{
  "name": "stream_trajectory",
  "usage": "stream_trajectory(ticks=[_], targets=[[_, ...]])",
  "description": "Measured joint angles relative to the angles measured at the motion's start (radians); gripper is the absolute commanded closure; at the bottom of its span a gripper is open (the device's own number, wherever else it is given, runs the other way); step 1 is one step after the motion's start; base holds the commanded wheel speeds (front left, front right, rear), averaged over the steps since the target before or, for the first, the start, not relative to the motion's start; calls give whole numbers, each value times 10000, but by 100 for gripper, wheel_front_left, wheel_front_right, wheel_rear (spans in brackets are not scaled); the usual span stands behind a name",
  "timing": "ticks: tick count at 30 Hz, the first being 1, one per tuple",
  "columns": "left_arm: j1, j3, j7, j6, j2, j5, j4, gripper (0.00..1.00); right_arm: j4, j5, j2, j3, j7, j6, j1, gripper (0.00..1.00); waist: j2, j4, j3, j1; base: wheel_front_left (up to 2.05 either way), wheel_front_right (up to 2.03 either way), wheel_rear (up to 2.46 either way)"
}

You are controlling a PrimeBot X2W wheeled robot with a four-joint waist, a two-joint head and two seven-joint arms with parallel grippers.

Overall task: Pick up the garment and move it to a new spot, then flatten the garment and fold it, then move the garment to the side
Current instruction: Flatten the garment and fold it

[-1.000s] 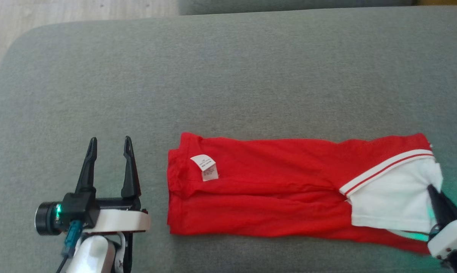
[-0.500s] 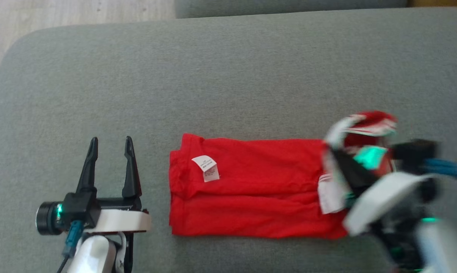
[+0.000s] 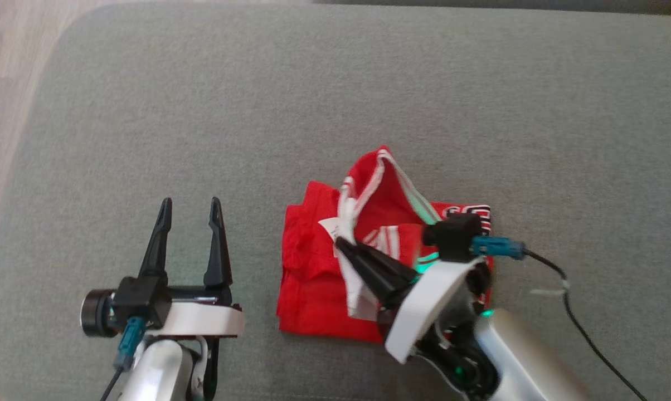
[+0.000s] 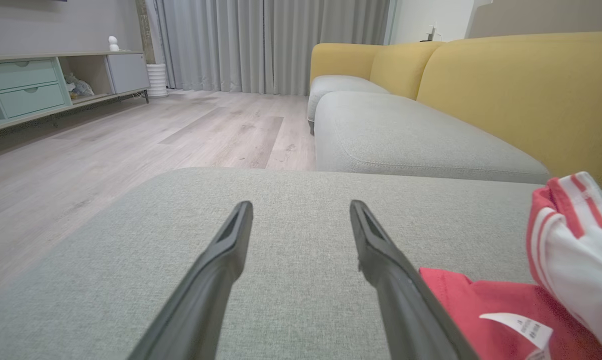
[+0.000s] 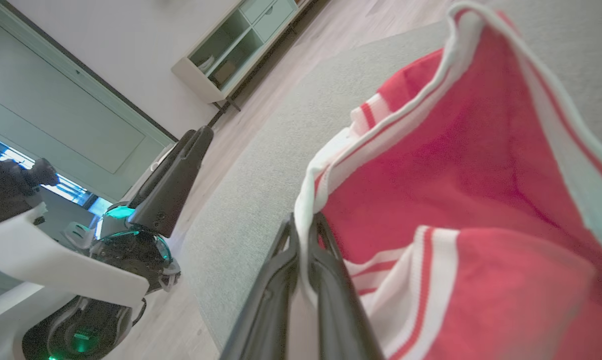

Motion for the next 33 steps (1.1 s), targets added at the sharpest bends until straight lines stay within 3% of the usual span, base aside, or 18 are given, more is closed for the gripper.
stream_trajectory(ticks=[5,6,7,8,12,16,19,22,26,33], targets=[[-57,23,0,-33,-65,52,82,0,803,529,-4,903,-734,0,-808,100,0,126,149,0,0,0,0],[-58,27,0,-42,-86,77,100,0,972,637,-2,1034,-851,0,-930,87,0,127,155,0,0,0,0],[-58,35,0,-52,-104,127,111,0,1137,686,-8,1183,-947,0,-1036,27,0,128,164,0,0,0,0],[-58,48,0,-107,-123,142,125,0,1204,815,-19,1338,-1110,0,-1104,0,0,126,174,0,0,0,0],[-58,130,0,-130,-157,192,157,0,1235,934,-15,1831,-1626,0,-1301,0,0,77,176,0,0,0,0],[-58,244,0,-134,-173,211,167,0,435,1001,-215,2387,-2571,0,-1638,0,0,-37,163,0,0,0,0],[-58,278,0,-207,-180,263,169,0,-387,924,-704,2036,-3407,0,-1780,0,0,-131,137,0,0,0,0],[-54,370,0,-207,-178,307,159,0,-878,353,-1312,895,-3948,0,-1743,0,0,-258,114,0,0,0,0],[-40,533,0,-207,-174,397,123,0,-1126,-1037,-1891,-1390,-4107,0,-1264,0,0,-436,96,0,0,0,0],[-5,583,0,-207,-125,560,111,0,-1448,-2671,-1933,-4851,-3785,0,1045,0,0,-659,108,0,0,0,0]])
